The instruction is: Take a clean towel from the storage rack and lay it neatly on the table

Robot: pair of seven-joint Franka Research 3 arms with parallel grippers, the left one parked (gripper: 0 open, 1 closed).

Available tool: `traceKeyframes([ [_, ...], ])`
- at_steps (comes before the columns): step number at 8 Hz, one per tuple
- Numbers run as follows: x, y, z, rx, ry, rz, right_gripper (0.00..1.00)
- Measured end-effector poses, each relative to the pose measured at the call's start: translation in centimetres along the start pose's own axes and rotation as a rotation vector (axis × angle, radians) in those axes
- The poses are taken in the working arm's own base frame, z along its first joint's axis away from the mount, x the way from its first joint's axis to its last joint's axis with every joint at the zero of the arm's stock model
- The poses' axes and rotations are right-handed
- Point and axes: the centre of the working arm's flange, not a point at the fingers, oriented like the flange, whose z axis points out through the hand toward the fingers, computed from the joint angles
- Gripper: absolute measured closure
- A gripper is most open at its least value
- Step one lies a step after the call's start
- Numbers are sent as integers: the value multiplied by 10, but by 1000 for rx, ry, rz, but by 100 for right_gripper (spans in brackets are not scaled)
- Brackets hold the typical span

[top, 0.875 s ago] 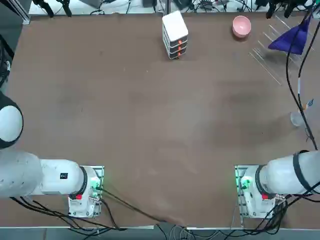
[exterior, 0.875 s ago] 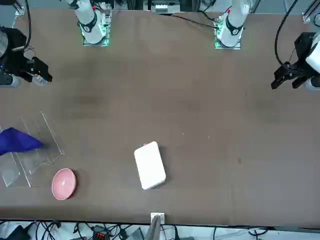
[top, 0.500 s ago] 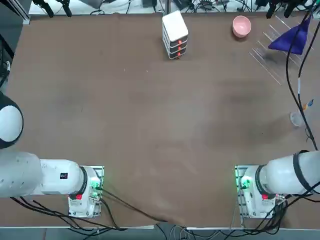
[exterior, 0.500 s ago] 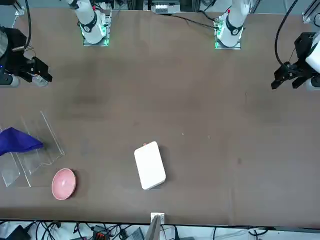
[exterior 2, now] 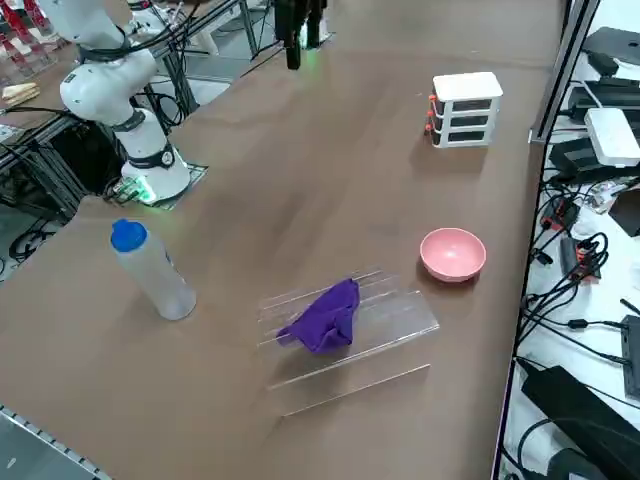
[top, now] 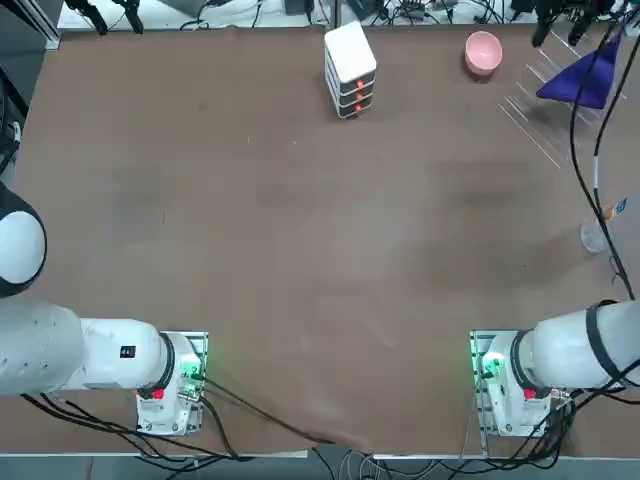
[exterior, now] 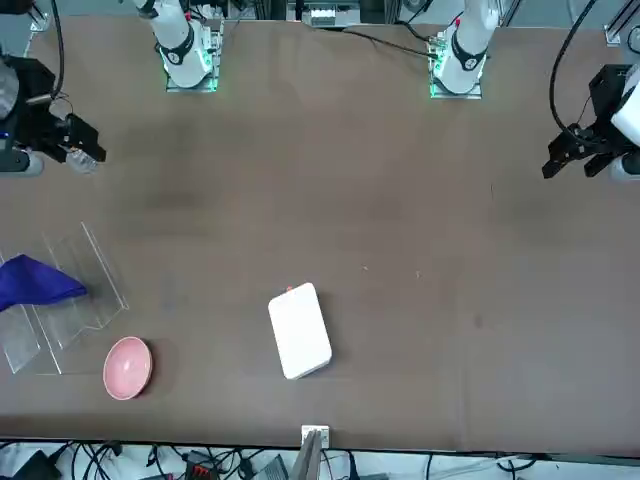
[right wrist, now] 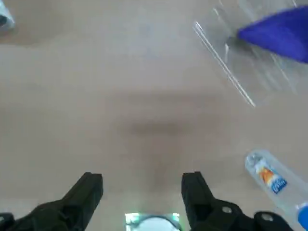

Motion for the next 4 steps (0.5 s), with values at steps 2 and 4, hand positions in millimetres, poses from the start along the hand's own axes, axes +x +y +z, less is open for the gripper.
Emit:
traceKeyframes([
  [2, 23, 38, 42, -67, -63, -92, 0],
  [4, 55, 93, 77, -142, -55, -266, 0],
])
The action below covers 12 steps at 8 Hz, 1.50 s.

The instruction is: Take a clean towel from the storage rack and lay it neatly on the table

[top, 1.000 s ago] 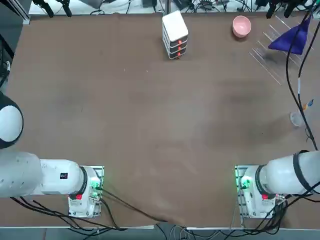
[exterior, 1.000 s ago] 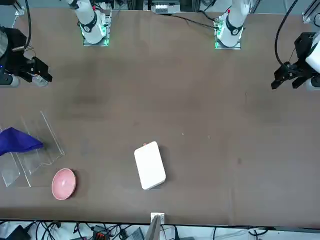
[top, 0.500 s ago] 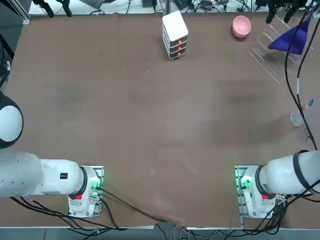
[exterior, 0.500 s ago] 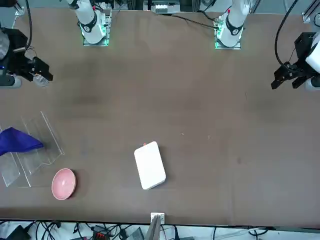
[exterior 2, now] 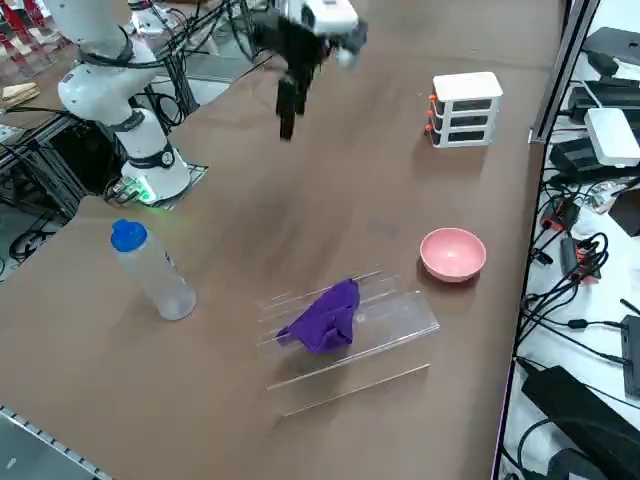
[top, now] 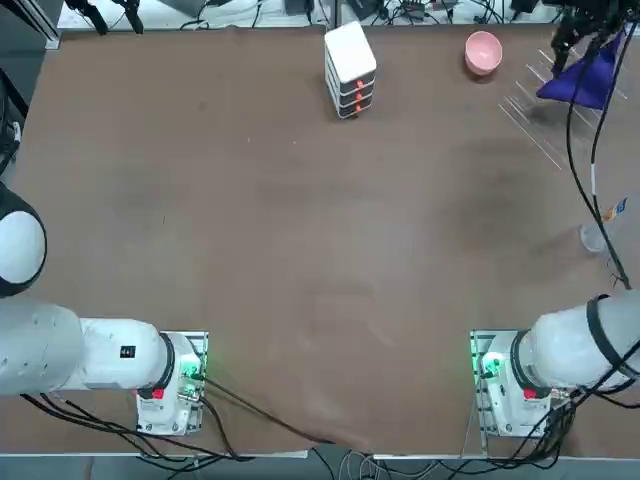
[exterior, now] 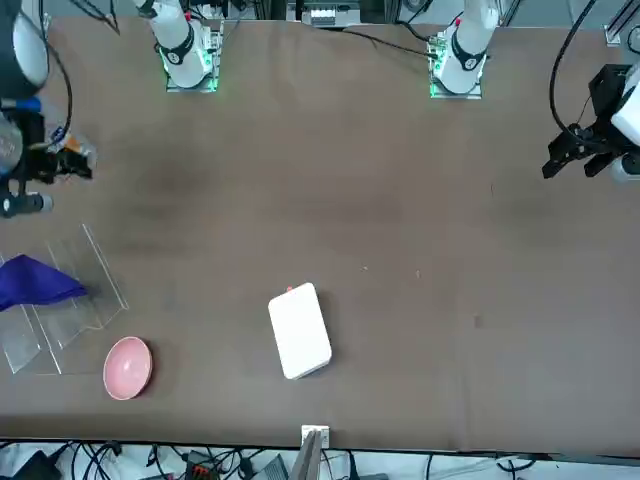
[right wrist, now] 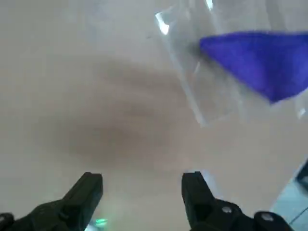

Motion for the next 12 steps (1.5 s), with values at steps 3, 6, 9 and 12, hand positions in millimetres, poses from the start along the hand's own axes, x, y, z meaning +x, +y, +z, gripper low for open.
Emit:
traceKeyframes([
  [3, 8, 99, 33, -55, 97, -104, 0],
  [6, 18, 210, 71, -98, 204, -200, 0],
  [9, 44, 250, 103, -107, 388, -194, 1],
  [12, 50, 265, 134, -94, 456, -231, 5],
])
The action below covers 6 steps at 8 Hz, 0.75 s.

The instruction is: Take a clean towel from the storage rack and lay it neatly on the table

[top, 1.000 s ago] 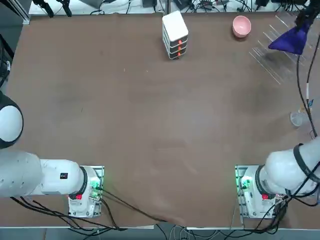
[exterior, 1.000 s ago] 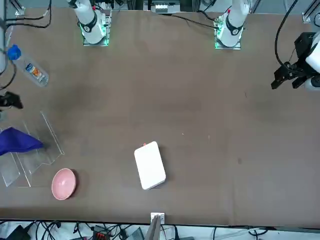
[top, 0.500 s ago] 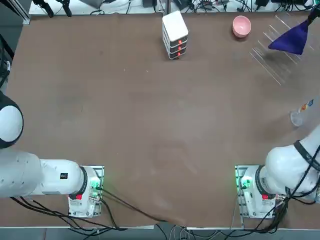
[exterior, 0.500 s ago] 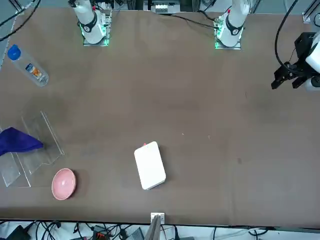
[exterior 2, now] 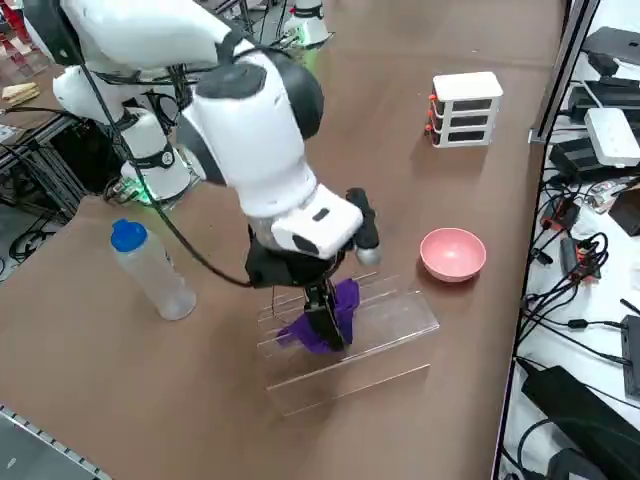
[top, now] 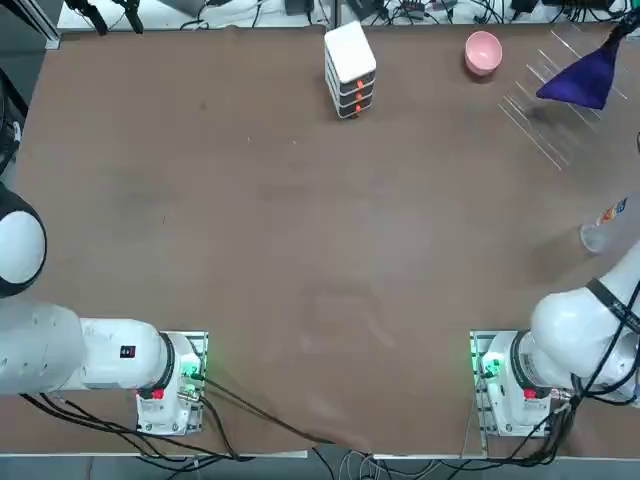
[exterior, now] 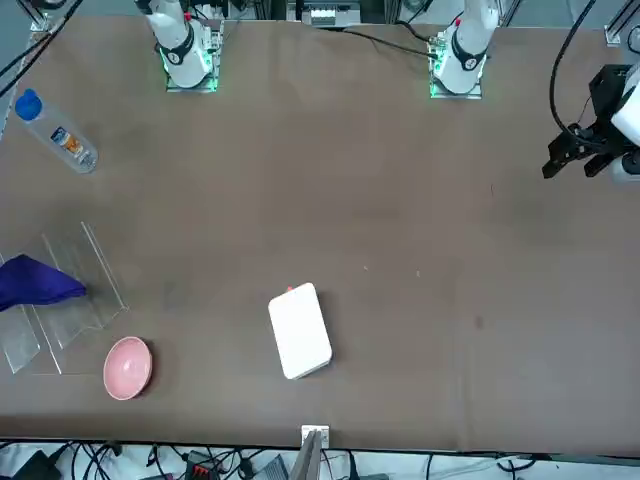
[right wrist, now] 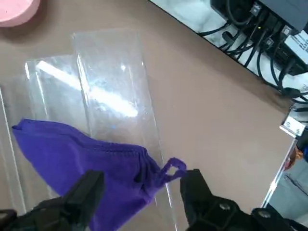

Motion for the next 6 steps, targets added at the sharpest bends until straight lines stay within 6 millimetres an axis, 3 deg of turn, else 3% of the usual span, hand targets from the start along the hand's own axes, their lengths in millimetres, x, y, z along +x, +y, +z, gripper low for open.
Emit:
traceKeyframes([
  [1, -4, 2, 6, 8, 22, 10, 8],
  [4, -3, 1, 9, 21, 38, 16, 33],
  [6, -3, 1, 9, 21, 38, 16, 74],
])
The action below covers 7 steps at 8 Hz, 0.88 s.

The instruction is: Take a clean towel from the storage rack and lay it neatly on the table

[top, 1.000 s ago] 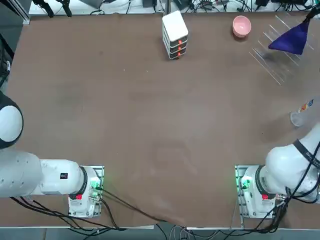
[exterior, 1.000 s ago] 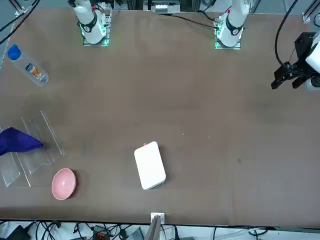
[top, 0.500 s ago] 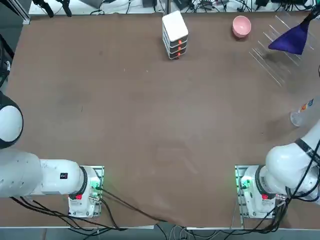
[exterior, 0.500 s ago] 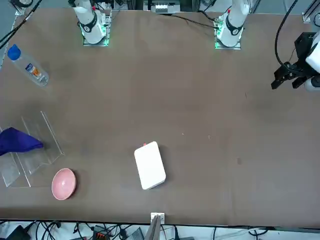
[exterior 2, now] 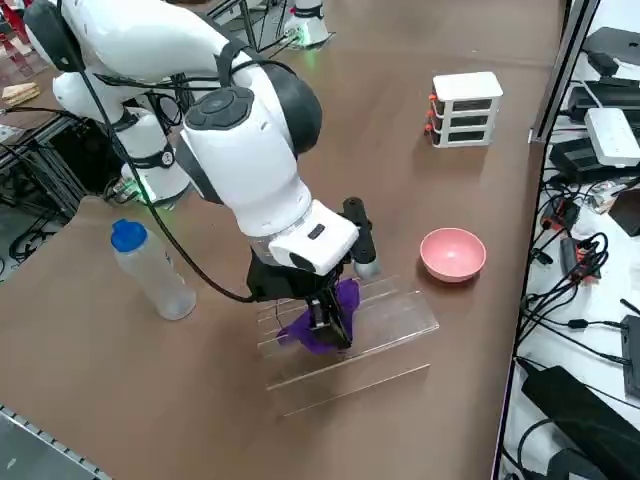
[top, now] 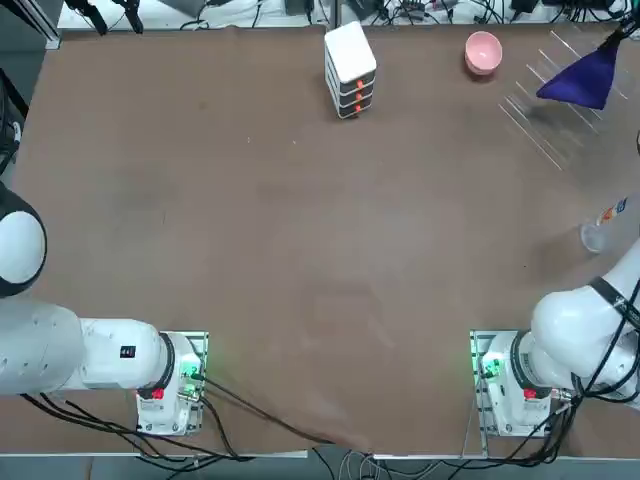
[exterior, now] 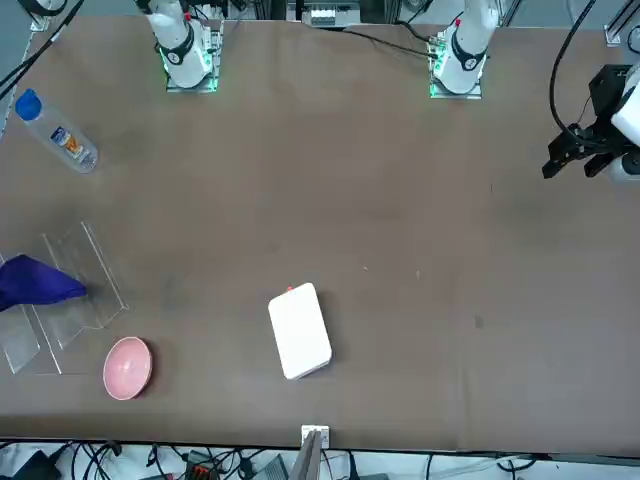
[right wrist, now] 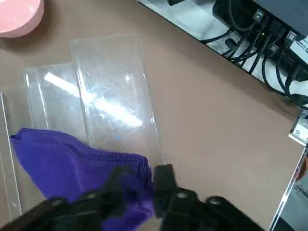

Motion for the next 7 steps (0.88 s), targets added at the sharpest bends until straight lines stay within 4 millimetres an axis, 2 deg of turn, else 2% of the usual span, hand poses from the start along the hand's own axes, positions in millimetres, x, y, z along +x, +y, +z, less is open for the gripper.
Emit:
traceKeyframes([
  [3, 4, -2, -1, 0, 5, -4, 96],
  [5, 11, -4, -13, 13, 5, -14, 96],
  [7, 18, -18, -48, 111, -38, 24, 96],
])
